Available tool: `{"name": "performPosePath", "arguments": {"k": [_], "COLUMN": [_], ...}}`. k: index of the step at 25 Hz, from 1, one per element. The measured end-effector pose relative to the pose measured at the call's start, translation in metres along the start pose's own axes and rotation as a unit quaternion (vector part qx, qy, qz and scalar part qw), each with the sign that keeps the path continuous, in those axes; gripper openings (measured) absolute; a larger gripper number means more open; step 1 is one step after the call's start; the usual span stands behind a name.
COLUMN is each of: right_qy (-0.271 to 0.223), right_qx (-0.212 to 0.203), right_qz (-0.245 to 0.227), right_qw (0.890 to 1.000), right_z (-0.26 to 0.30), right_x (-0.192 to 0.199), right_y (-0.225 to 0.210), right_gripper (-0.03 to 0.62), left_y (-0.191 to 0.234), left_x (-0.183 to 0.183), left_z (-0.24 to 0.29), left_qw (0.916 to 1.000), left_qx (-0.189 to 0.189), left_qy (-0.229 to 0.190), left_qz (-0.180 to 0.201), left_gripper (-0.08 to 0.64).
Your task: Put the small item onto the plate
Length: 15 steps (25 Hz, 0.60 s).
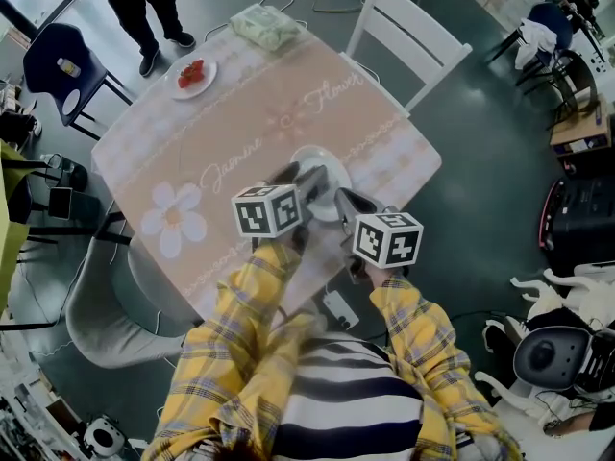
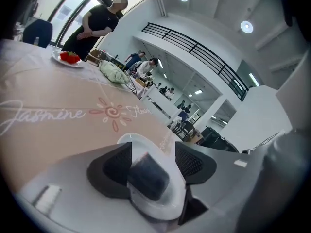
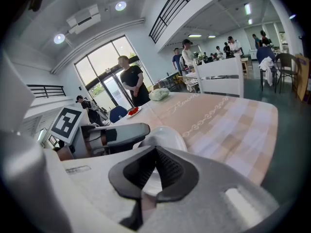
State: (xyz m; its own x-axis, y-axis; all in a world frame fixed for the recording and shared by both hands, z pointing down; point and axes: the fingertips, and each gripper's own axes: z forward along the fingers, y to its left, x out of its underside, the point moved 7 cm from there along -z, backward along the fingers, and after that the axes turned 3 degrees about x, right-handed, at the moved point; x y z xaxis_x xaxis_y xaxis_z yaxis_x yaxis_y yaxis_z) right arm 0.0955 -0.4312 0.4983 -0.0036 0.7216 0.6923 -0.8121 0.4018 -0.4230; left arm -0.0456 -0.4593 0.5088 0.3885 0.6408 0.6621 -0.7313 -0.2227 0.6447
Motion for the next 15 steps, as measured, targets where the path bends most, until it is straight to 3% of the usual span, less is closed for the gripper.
{"name": "performPosePath", "arguments": {"k": [3, 10, 14, 15], "right_qy": [0.001, 0.002, 0.0, 0.0], "right_qx": [0.0, -0.001, 0.0, 0.0], "right_qz": [0.001, 0.001, 0.001, 0.001], "right_qw": [1.0, 1.0, 1.0, 1.0], "right_z": [0.001, -0.003, -0.008, -0.009], "right_x": [0.002, 0.006, 0.011, 0.013], "right_y": [0.0, 0.002, 0.004, 0.005], "right_gripper": [-0.003, -0.003, -0.003, -0.003], "left_y": [0.0, -0.002, -0.007, -0.008], "left_x": [-0.002, 0.0, 0.004, 0.006], "left_z": [-0.002, -0.015, -0.028, -0.032], "left_qw": [1.0, 0.9995, 0.9987, 0.9984], "left_qx": [0.005, 0.004, 0.005, 0.007], "left_qy": [-0.008, -0.028, -0.046, -0.051], "left_qz": [0.002, 0.012, 0.023, 0.023], "left_gripper": [0.268, 0.149, -0.001, 0.0]}}
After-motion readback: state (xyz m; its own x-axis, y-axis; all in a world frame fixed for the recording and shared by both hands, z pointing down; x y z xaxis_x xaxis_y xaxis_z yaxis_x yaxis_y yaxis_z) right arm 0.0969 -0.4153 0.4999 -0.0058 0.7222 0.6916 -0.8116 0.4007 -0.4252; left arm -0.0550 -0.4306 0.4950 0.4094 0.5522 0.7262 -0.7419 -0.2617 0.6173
